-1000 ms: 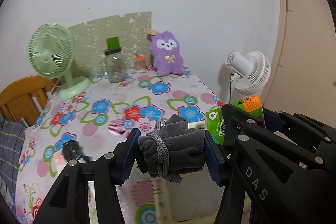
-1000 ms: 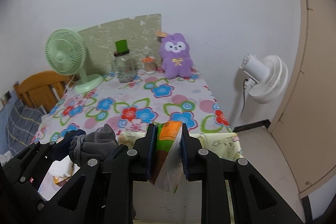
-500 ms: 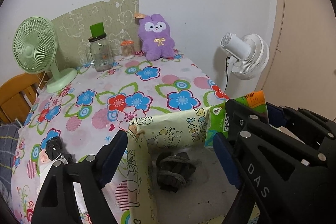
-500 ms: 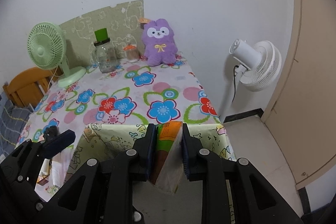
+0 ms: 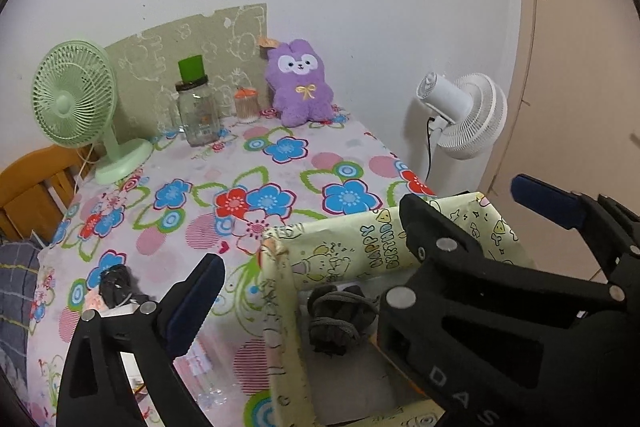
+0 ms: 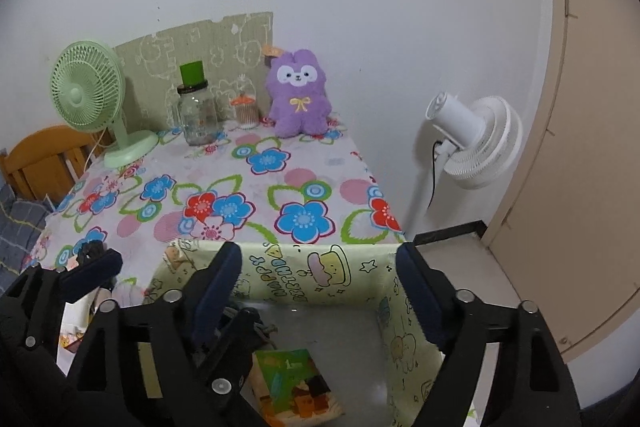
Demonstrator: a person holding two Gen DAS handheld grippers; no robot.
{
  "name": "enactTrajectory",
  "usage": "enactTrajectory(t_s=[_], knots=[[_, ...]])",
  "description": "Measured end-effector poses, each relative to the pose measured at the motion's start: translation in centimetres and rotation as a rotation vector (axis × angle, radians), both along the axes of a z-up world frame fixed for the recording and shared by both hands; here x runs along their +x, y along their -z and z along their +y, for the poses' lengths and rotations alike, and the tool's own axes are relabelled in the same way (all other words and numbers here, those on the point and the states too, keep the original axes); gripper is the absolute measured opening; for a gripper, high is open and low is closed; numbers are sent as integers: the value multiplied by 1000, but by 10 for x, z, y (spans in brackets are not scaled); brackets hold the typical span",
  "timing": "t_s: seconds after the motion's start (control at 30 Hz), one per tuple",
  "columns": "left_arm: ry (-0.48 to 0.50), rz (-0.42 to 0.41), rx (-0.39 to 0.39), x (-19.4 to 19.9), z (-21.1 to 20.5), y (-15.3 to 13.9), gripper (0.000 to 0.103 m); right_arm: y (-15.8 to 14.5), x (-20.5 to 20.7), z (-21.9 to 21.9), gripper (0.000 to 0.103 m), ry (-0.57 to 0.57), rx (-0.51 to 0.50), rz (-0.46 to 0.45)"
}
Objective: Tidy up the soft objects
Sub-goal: 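Open left tool over box while right tool drops tissue pack inside, then withdraw both tools from the box back over the table items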
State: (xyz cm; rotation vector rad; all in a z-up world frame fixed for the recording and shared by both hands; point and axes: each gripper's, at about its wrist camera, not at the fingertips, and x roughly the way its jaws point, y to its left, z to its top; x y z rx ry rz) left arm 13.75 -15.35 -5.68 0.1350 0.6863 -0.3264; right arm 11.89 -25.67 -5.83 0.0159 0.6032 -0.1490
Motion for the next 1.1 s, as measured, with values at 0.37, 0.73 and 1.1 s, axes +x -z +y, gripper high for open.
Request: enactTrajectory(t_s=[0.37,0.73,1.1], knots=[[5,-27,3,-18,24,-17,103,-18,-24,28,98,30,-33,-52],[-24,-83,-13,-41,61,-36,103,-37,-47,64,102,3,-47,-109],[-48,-119,-40,-57,93,-45,103,-46,-62,97,103,-36,-47,-127]])
